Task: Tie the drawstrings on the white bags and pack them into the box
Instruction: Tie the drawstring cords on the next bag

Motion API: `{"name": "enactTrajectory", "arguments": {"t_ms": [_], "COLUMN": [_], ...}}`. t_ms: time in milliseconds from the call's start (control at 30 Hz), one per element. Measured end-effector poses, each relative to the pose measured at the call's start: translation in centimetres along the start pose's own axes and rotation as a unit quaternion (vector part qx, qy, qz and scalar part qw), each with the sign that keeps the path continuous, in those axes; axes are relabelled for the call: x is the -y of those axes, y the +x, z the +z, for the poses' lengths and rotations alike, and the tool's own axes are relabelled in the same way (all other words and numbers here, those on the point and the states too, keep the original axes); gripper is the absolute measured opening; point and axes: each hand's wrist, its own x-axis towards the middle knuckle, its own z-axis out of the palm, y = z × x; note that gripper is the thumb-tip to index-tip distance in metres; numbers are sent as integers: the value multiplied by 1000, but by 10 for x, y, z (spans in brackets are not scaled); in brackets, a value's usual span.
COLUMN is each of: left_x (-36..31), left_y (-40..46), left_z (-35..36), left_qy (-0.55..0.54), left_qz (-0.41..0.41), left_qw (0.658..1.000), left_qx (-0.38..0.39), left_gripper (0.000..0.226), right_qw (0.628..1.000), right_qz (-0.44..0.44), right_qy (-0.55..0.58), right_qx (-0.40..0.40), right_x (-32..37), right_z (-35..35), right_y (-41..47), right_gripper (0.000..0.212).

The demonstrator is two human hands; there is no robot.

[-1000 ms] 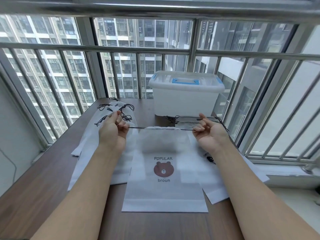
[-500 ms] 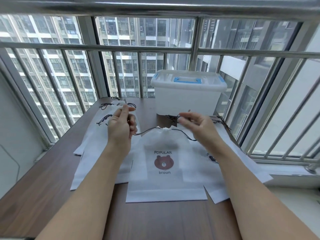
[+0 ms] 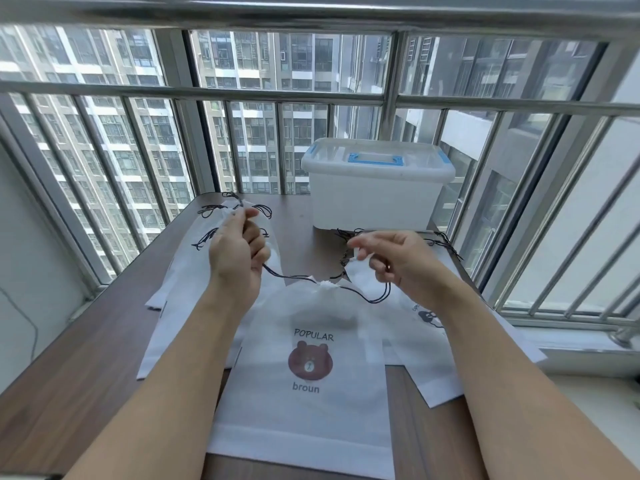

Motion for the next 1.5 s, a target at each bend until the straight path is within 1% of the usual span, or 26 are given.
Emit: {"name": "enactTrajectory", "arguments": {"t_ms": [33,67,100,133,200,267,333,433,500,567,667,767,833,933,1033,1100,1167,1200,1233,1300,1367,1433,1500], "left_x": [2,5,7,10,16,20,21,20,20,21,22,20,21,28,29,28,28,29,29,30,30,30,29], "left_y": [-1,-3,-5,-7,-15,-22,-25,-26,-28,-32,-36,-35,-36,-37,-36,-34,-33,-33,-33,-33,-31,-30,-30], "left_z": [4,7,10,12,17,20,22,21,20,21,24,24,23,25,25,25,25,25,25,25,23,23,25], "left_qy": [-1,-3,-2,9,54,100,128,164,182,206,213,174,176,214,186,166,174,183,186,177,176,179,143], "left_qz": [-14,-26,-34,-35,-18,-4,-11,-35,-55,-81,-136,-191,-193,-167,-170,-171,-170,-169,-170,-171,-173,-184,-215], "left_qw": [1000,999,998,996,990,982,980,974,967,954,937,928,923,927,936,942,942,941,941,943,942,940,942], "left_qx": [14,34,59,85,130,157,155,150,167,202,243,269,282,258,248,237,230,228,225,225,226,222,213], "left_gripper": [28,29,29,29,25,19,15,17,28,33,31,27,25,34,32,29,27,27,27,27,27,26,28], "right_qw": [996,987,981,978,982,982,970,957,954,954,962,974,976,973,969,963,961,960,961,966,959,950,953], "right_qz": [-9,-24,-44,-68,-127,-186,-237,-269,-266,-251,-227,-194,-182,-186,-201,-217,-219,-216,-207,-177,-167,-176,-186], "right_qy": [91,156,190,196,137,21,-53,-104,-138,-160,-144,-112,-118,-135,-146,-157,-147,-145,-148,-172,-223,-250,-216], "right_qx": [-11,-8,4,18,28,16,15,13,28,45,50,37,32,31,6,-37,-88,-103,-106,-81,-53,-69,-103], "right_x": [3,6,8,9,11,10,9,8,7,6,3,2,-1,-5,-6,-5,-3,-2,-2,-2,-5,-7,-5], "right_z": [-2,-2,0,4,16,29,39,48,51,53,52,47,46,48,48,45,40,38,35,29,27,28,30], "right_y": [1,0,-1,-2,-5,-8,-10,-16,-18,-17,-13,-9,-6,-4,-2,-2,-2,-1,-1,0,2,4,2], "right_gripper": [21,23,26,27,26,27,34,43,45,46,48,52,50,54,59,52,28,18,12,11,12,7,5]}}
